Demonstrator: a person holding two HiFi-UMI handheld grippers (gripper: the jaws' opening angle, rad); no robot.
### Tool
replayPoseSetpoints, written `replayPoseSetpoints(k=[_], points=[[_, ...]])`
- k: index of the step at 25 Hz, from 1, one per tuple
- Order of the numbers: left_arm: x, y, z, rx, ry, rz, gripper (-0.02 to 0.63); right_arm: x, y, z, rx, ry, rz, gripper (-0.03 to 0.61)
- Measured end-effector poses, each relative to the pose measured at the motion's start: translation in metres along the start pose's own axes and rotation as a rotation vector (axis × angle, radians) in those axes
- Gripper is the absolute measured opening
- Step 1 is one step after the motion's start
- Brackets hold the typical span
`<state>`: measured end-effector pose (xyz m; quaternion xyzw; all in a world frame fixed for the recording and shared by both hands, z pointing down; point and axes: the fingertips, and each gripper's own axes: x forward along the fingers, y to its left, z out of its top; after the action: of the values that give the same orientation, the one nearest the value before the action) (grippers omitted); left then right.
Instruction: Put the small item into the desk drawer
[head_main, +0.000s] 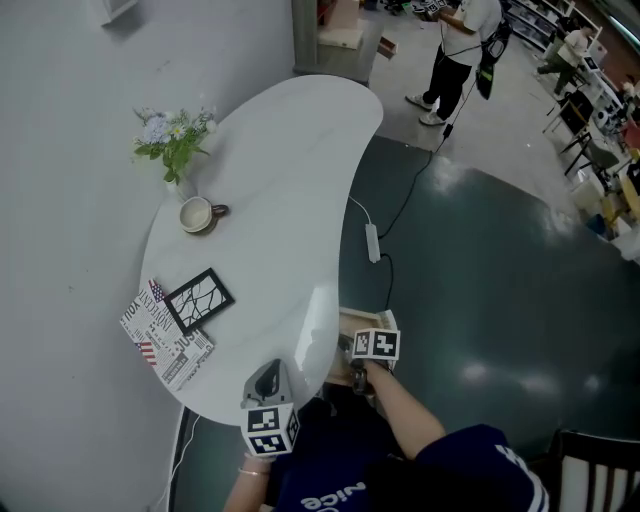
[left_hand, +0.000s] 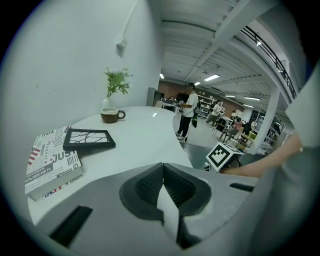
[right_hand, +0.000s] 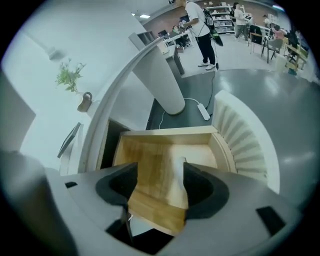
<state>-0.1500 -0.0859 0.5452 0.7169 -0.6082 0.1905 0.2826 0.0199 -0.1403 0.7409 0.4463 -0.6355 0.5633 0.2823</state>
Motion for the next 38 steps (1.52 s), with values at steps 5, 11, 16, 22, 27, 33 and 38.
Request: replayPoseSetpoints(k=[5, 11, 16, 22, 27, 33, 38], points=[[0.001, -0.007, 0.007, 0.019, -0.021, -0.036, 0.005, -0.023, 0.012, 0.004, -0.008, -0.063, 0.031, 0.293], [0.002, -0.019, 0.012, 0.035, -0.042, -0.082, 0.005, -0.053, 0.026, 0.005, -0.024, -0.155, 0.069, 0.293], [0.002, -0.027, 0.014, 0.045, -0.054, -0.113, 0.005, -0.08, 0.038, 0.007, -0.046, -0.226, 0.097, 0.293], [0.003, -0.039, 0.017, 0.06, -0.07, -0.156, 0.005, -0.112, 0.044, 0.009, -0.056, -0.329, 0.111, 0.291], [0.004, -0.049, 0.018, 0.069, -0.08, -0.189, 0.005, -0.143, 0.05, 0.016, -0.118, -0.428, 0.098, 0.29], [0.004, -0.057, 0.022, 0.085, -0.093, -0.212, 0.005, -0.179, 0.061, 0.022, -0.141, -0.541, 0.103, 0.282], [0.002, -0.067, 0.027, 0.102, -0.108, -0.238, 0.005, -0.204, 0.07, 0.023, -0.184, -0.619, 0.094, 0.276]])
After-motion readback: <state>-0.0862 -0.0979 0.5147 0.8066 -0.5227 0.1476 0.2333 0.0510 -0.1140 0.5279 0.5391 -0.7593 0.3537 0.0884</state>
